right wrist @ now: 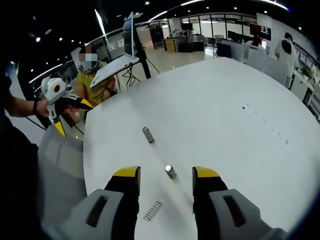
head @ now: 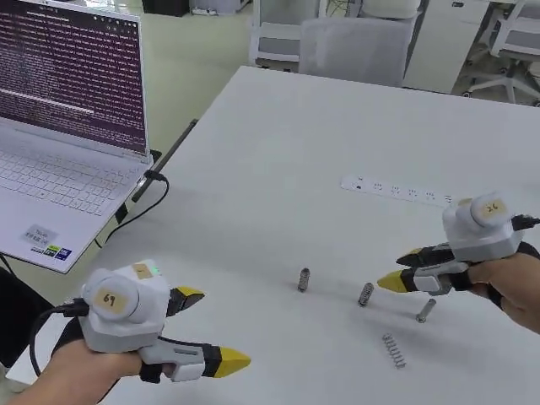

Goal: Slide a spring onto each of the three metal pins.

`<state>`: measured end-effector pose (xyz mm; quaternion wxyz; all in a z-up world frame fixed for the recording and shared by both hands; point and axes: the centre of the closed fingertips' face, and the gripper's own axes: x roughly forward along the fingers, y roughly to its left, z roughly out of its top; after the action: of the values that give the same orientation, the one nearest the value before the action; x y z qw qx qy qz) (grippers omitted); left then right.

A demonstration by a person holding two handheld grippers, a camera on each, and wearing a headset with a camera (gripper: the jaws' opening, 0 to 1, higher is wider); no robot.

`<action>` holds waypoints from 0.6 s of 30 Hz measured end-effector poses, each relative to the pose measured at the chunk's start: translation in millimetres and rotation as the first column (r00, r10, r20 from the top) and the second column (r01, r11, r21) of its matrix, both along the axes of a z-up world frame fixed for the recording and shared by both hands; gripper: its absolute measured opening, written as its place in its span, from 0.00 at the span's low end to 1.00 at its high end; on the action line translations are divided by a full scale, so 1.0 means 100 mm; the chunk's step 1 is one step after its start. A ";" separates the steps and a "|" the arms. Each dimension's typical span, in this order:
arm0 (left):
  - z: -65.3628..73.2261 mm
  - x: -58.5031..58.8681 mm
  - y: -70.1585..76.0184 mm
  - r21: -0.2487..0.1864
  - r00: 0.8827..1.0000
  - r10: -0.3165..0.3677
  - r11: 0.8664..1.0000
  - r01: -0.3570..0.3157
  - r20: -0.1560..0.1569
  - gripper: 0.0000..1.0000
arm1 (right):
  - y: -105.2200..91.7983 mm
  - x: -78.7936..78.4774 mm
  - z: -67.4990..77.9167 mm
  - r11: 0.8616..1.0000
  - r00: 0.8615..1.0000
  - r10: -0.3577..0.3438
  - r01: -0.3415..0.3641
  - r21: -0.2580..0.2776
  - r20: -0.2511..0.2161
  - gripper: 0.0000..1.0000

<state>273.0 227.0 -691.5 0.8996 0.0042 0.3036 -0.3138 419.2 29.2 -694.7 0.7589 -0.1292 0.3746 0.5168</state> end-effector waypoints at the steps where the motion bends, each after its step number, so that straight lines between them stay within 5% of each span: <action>1: 0.00 0.00 -0.01 0.001 1.000 -0.002 1.000 0.002 0.000 0.73 | -0.01 -0.01 0.00 1.000 1.000 -0.006 0.006 0.004 -0.002 0.40; 18: 0.03 0.09 -0.17 0.000 0.999 -0.035 0.999 0.035 0.003 0.73 | -0.43 -0.15 0.09 0.983 0.986 -0.164 0.161 0.094 0.028 0.45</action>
<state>281.7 210.0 -688.7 0.8944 0.0099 0.3023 -0.3296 404.1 -13.9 -686.1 0.8100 -0.0726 0.3466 0.4674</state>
